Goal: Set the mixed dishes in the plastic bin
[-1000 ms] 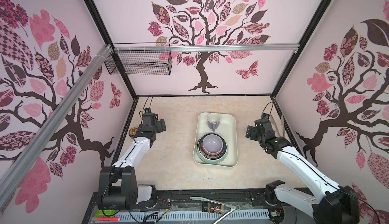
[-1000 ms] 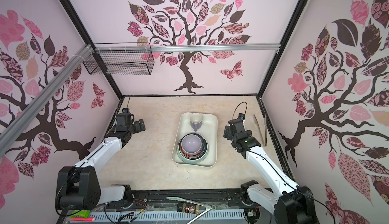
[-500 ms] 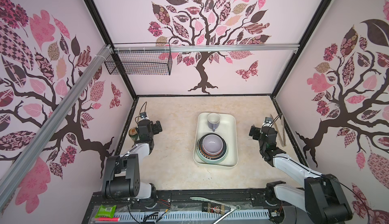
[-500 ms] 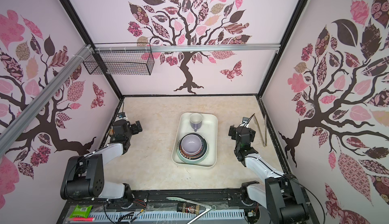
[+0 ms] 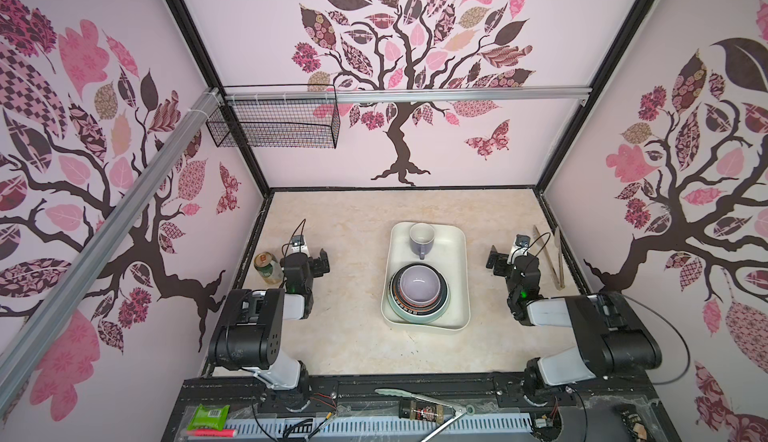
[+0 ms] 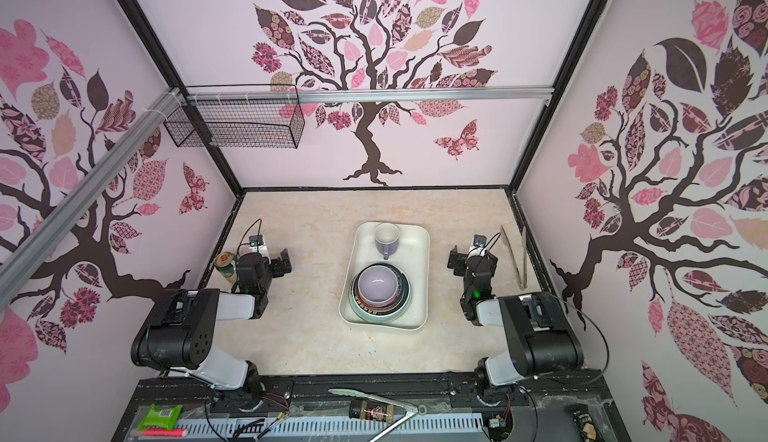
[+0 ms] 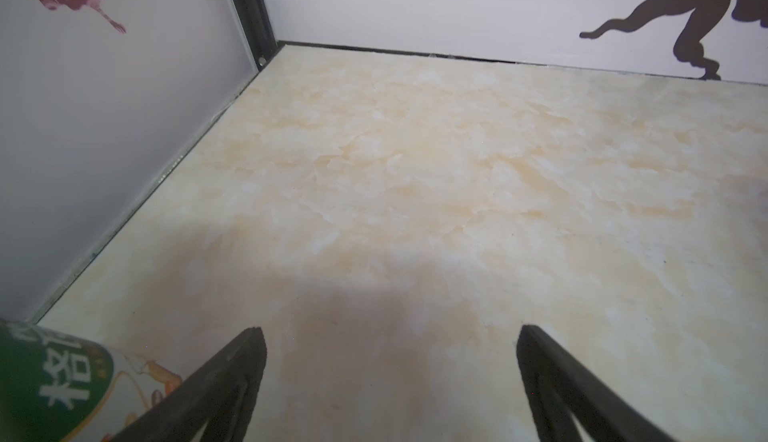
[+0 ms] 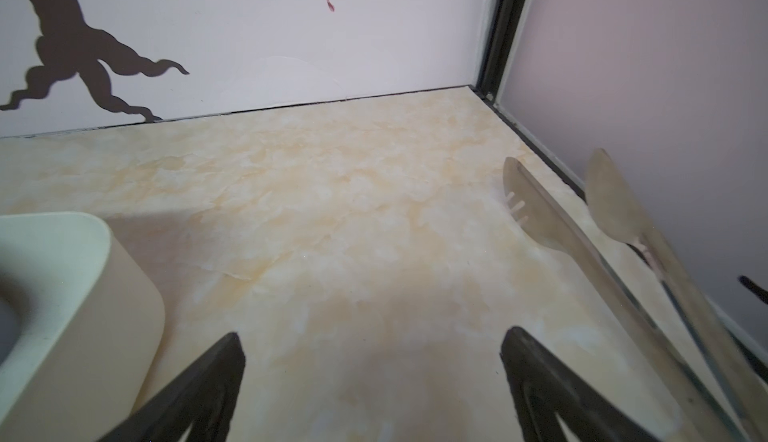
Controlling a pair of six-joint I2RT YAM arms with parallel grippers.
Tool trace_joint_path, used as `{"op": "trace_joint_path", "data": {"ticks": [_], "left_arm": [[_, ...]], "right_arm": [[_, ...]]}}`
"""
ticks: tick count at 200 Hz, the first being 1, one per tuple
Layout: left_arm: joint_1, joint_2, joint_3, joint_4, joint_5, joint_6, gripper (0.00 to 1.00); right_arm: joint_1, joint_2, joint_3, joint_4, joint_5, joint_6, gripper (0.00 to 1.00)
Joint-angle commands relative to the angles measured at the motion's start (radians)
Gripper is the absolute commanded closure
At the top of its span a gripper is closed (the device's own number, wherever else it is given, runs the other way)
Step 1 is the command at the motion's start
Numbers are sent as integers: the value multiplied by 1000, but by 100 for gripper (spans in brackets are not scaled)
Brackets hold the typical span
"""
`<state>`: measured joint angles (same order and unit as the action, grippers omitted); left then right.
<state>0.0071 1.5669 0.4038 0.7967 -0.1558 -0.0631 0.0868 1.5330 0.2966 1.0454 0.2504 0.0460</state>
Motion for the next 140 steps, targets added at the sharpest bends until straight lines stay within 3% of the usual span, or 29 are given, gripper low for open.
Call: {"op": "trace_joint_path", "data": {"ticks": [1,9,140], "left_arm": [[1,-1,-14,76,-12,16,2],[2,-10,-13,54,-4,17,2],[0,-10,-16,65,-8,19,2]], "right_arm": [[-12,29,-9,105,-52,-9,0],[-15,12,9,40,-60,-5,1],[-18,18,-3,79,-60,-8,0]]}}
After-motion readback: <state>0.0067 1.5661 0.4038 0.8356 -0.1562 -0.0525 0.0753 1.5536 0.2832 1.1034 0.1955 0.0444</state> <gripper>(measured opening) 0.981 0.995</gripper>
